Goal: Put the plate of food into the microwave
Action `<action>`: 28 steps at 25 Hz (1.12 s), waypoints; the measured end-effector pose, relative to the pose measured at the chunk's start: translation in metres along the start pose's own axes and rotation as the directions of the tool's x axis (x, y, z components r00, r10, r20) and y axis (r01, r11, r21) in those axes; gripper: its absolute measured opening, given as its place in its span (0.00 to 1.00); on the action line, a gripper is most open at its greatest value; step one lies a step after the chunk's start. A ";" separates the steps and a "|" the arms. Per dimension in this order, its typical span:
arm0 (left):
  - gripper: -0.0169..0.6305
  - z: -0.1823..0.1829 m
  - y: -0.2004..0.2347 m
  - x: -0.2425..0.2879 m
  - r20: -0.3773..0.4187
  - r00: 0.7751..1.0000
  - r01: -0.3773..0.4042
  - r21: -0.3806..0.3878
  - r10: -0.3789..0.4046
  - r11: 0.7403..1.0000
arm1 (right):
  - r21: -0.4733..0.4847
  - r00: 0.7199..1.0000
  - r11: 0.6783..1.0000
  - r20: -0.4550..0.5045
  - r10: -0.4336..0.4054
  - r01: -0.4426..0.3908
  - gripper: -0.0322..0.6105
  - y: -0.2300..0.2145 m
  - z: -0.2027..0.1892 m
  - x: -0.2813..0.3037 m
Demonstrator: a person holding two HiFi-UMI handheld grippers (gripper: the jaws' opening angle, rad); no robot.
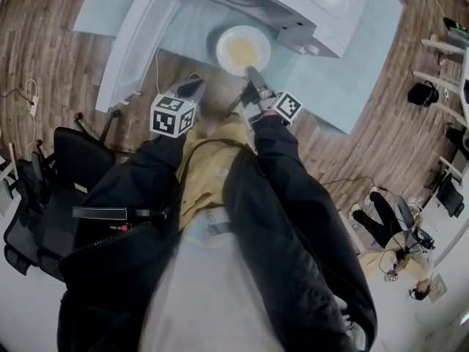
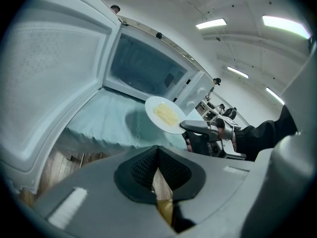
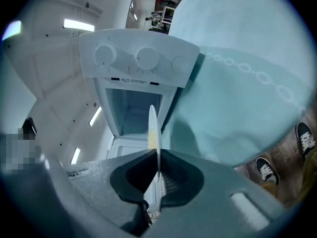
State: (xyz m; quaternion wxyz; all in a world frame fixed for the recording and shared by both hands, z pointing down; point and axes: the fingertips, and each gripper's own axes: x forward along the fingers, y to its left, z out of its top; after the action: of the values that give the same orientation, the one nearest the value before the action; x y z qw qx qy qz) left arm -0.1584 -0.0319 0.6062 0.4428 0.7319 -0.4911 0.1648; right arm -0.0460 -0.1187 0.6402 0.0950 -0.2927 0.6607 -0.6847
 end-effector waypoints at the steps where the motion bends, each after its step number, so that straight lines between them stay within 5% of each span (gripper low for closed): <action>1: 0.02 0.002 0.003 0.001 -0.001 1.000 0.003 0.000 -0.003 1.000 | 0.003 1.000 1.000 0.002 0.002 -0.002 0.06 0.003 0.000 0.007; 17: 0.02 0.028 0.035 0.032 -0.061 0.996 0.071 -0.006 -0.071 0.997 | 0.010 0.989 1.000 0.143 0.024 -0.026 0.06 0.047 0.058 0.123; 28: 0.02 0.032 0.049 0.036 -0.065 0.995 0.079 -0.026 -0.081 0.997 | 0.086 0.970 0.996 0.243 -0.020 -0.001 0.06 0.039 0.079 0.147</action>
State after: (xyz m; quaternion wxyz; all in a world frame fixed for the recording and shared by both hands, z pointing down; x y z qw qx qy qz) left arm -0.1901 -0.0843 0.6363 0.4736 0.7399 -0.4483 0.1652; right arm -0.1336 -0.2656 0.6397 0.1844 -0.3734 0.6128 -0.6715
